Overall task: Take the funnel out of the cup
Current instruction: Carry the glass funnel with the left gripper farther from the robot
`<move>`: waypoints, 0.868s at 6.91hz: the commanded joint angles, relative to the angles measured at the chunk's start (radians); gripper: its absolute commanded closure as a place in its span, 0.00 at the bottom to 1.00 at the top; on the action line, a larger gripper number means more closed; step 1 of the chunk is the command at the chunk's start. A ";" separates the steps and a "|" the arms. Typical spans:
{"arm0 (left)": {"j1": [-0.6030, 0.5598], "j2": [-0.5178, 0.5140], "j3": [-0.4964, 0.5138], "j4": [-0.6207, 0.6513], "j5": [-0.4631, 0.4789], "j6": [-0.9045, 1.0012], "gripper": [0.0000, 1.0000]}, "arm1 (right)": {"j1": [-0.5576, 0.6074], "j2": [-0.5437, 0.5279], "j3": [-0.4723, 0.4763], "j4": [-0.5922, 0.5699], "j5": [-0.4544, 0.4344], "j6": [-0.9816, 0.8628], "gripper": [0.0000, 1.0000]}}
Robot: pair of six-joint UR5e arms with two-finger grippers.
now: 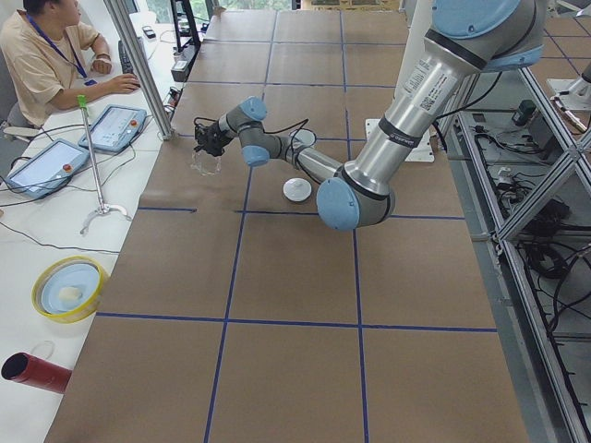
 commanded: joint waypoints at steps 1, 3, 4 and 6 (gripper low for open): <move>0.004 0.001 0.091 -0.106 0.007 0.005 1.00 | 0.000 0.000 0.000 0.000 0.000 0.000 0.00; 0.007 0.000 0.114 -0.163 0.048 -0.010 1.00 | 0.000 0.000 0.000 0.000 0.000 0.000 0.00; 0.012 0.000 0.118 -0.165 0.050 -0.016 1.00 | 0.000 0.000 0.000 0.000 0.000 0.000 0.00; 0.035 0.001 0.132 -0.166 0.070 -0.022 0.93 | 0.000 0.000 0.000 0.000 0.000 0.000 0.00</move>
